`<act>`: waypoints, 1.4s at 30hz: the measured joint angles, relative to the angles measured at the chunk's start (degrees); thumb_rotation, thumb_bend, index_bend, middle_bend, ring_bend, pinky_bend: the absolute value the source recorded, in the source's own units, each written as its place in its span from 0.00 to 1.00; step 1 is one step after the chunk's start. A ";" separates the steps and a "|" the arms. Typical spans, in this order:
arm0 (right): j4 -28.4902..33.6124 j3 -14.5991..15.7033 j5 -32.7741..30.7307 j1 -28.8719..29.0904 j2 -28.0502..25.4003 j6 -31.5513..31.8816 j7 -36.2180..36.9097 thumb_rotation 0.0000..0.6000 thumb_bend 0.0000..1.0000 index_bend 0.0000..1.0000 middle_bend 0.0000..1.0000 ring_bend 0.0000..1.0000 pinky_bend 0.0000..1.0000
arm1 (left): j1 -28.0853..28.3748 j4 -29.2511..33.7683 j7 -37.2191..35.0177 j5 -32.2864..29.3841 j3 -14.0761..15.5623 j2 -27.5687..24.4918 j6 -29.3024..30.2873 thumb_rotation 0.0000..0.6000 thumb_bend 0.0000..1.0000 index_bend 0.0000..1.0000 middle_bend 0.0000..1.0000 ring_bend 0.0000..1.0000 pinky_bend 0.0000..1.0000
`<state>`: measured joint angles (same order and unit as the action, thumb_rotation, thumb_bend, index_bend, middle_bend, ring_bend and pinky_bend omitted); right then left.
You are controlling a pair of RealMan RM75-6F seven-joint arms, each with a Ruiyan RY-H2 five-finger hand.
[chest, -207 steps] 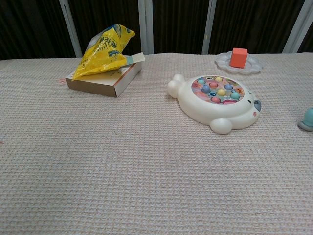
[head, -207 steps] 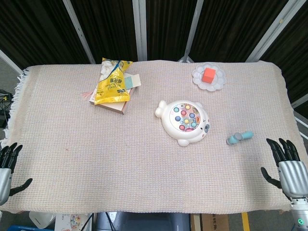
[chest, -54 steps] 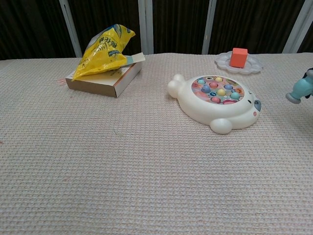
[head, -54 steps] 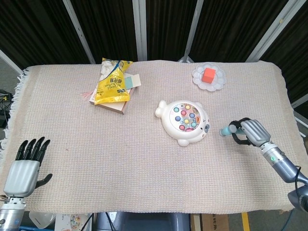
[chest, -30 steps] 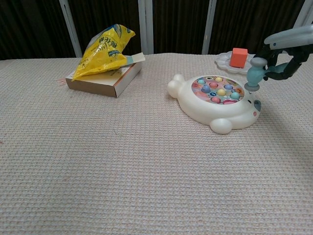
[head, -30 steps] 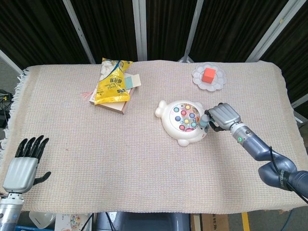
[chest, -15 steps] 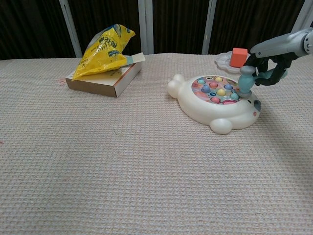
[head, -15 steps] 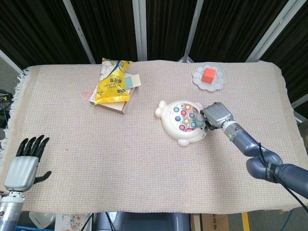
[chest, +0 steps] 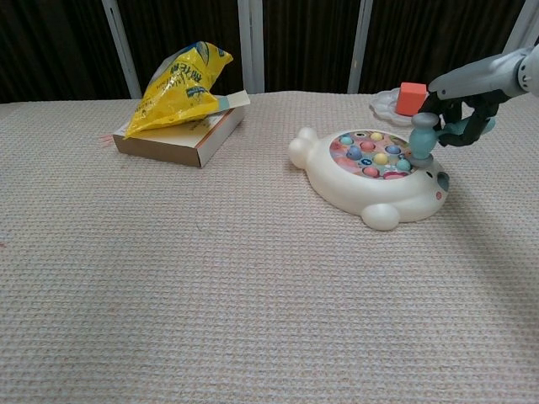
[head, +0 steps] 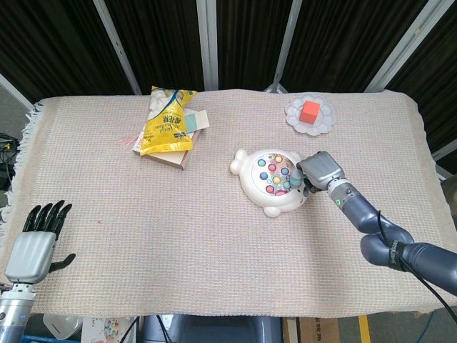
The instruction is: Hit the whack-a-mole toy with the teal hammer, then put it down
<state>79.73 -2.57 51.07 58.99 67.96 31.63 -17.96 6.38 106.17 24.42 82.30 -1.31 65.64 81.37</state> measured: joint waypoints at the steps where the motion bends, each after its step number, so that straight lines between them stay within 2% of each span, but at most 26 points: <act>1: 0.73 0.00 -0.38 0.17 -0.44 0.30 -0.42 1.00 0.80 0.85 0.77 0.59 0.31 | 0.04 -0.07 -0.12 0.01 0.01 0.02 -0.04 1.00 0.15 0.00 0.00 0.00 0.00; 7: 3.35 0.03 -3.89 2.10 -1.38 1.22 -3.05 1.00 0.80 0.85 0.77 0.59 0.31 | 0.23 -0.74 -0.99 -0.20 0.03 0.19 -0.34 1.00 0.15 0.00 0.00 0.00 0.00; 16: 3.85 0.57 -9.11 6.34 0.79 1.38 -7.14 1.00 0.80 0.85 0.77 0.59 0.31 | 0.76 -2.01 -2.42 -1.28 -0.14 0.39 -1.46 1.00 0.15 0.00 0.00 0.00 0.00; 31: 1.79 4.68 -18.93 11.16 4.71 2.88 -13.29 1.00 0.80 0.86 0.77 0.59 0.31 | 1.42 -3.80 -4.33 -2.18 -0.25 0.74 -2.49 1.00 0.15 0.00 0.00 0.00 0.00; 37: 4.43 5.21 -19.79 11.79 3.49 4.85 -14.11 1.00 0.80 0.86 0.77 0.59 0.32 | 1.36 -4.04 -4.80 -1.84 -0.11 0.69 -2.14 1.00 0.15 0.00 0.00 0.00 0.00; 42: 9.26 5.00 -18.87 11.25 0.06 7.03 -13.59 1.00 0.80 0.86 0.77 0.59 0.32 | 1.11 -4.05 -5.18 -1.05 -0.03 0.45 -1.21 1.00 0.15 0.00 0.00 0.00 0.00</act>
<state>88.99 2.43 32.20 70.25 68.01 38.67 -31.55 7.50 102.13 19.24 81.25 -1.34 66.08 80.16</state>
